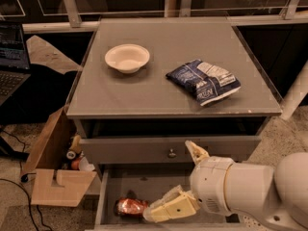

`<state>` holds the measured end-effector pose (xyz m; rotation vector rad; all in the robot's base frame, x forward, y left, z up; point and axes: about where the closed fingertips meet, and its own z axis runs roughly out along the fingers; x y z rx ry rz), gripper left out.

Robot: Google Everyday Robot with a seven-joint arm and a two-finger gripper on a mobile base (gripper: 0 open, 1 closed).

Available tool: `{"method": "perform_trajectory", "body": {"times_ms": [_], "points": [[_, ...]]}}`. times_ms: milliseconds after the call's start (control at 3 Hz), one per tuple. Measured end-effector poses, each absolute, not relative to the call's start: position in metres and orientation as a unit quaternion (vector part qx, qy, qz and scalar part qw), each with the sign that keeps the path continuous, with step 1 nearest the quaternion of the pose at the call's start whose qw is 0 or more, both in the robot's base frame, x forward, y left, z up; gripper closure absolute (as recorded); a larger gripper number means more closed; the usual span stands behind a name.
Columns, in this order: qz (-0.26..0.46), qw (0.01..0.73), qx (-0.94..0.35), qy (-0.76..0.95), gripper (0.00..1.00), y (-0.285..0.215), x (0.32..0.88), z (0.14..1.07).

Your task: Pick coke can from middle drawer and place on counter

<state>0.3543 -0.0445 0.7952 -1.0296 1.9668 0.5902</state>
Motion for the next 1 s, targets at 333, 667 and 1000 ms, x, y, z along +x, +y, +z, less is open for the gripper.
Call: {"method": "perform_trajectory", "body": {"times_ms": [333, 667, 1000], "points": [[0.240, 0.397, -0.401, 0.790, 0.00, -0.0298, 0.3604, 0.7632], [0.237, 0.398, -0.399, 0.791, 0.00, -0.0301, 0.3628, 0.7609], [0.227, 0.411, -0.397, 0.788, 0.00, -0.0271, 0.3530, 0.7598]]}}
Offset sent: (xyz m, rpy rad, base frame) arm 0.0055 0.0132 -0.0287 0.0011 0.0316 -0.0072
